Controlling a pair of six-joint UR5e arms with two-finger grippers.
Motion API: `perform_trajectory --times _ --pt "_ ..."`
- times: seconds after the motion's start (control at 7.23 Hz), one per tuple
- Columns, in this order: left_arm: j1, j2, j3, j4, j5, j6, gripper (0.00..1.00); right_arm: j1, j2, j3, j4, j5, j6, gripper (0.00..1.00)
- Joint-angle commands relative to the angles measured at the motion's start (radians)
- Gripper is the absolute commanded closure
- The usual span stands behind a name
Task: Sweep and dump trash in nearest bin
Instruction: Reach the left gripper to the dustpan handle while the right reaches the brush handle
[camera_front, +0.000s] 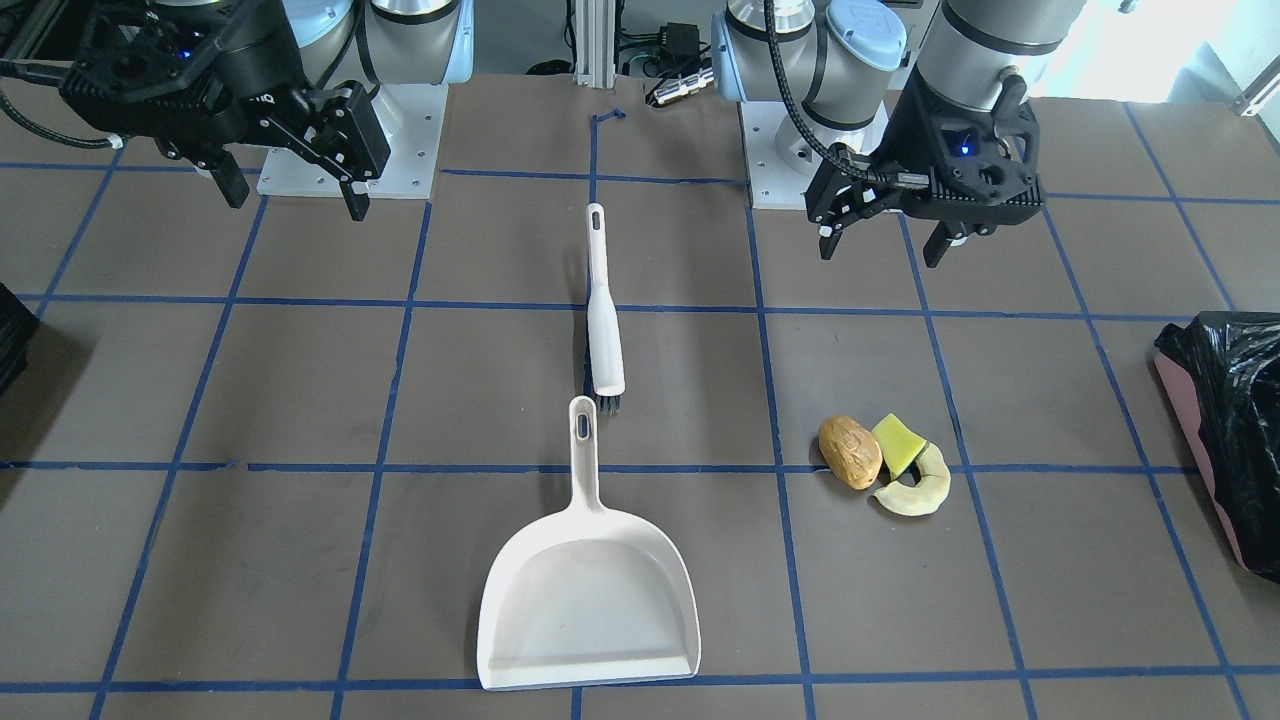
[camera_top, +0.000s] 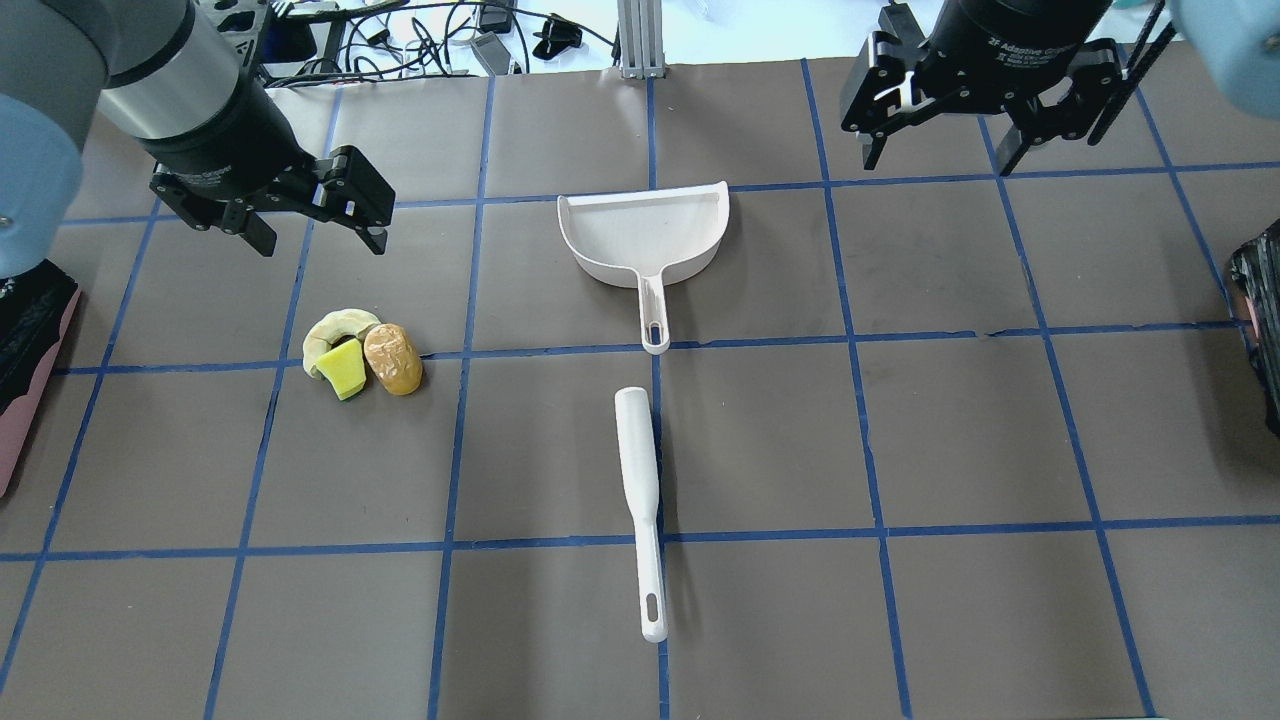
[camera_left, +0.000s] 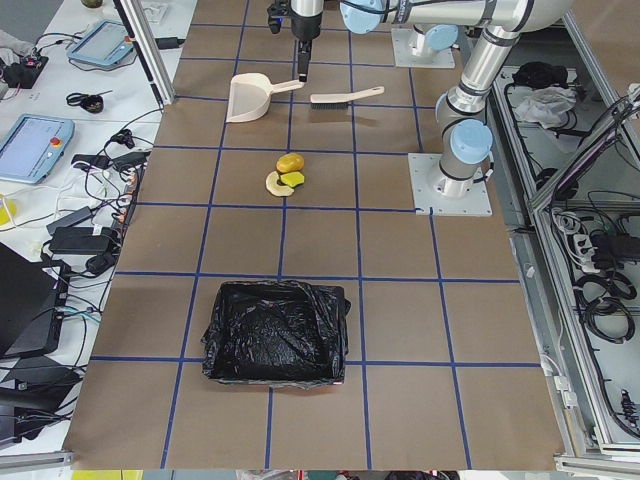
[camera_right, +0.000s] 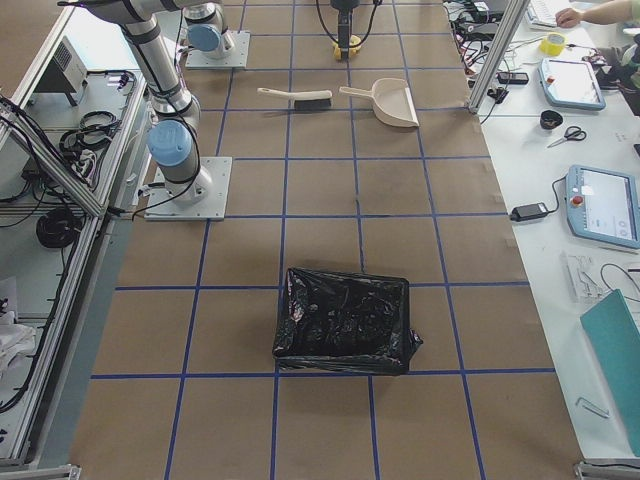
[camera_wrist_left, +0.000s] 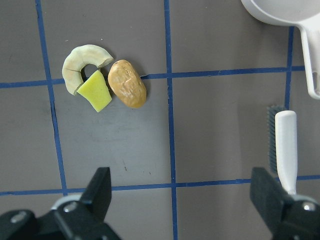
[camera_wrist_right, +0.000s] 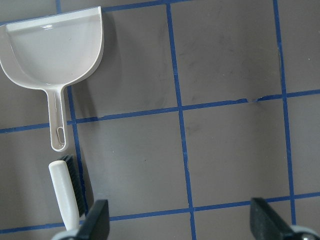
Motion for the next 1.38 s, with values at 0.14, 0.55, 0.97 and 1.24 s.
perform_trajectory --times 0.14,0.55,0.97,1.24 --pt "0.000 -0.002 -0.001 0.001 0.000 0.000 0.00 0.000 0.000 0.002 -0.001 0.000 0.000 0.00" --pt "0.000 -0.013 0.002 0.004 0.000 0.000 0.00 0.000 0.000 0.002 0.000 0.000 0.000 0.00" --pt "-0.001 -0.085 0.002 0.074 -0.003 -0.055 0.00 0.000 -0.003 0.003 0.000 -0.003 0.000 0.00" --pt "-0.021 -0.161 0.028 0.134 -0.004 -0.068 0.00 0.085 -0.045 0.117 -0.012 0.070 0.015 0.00"
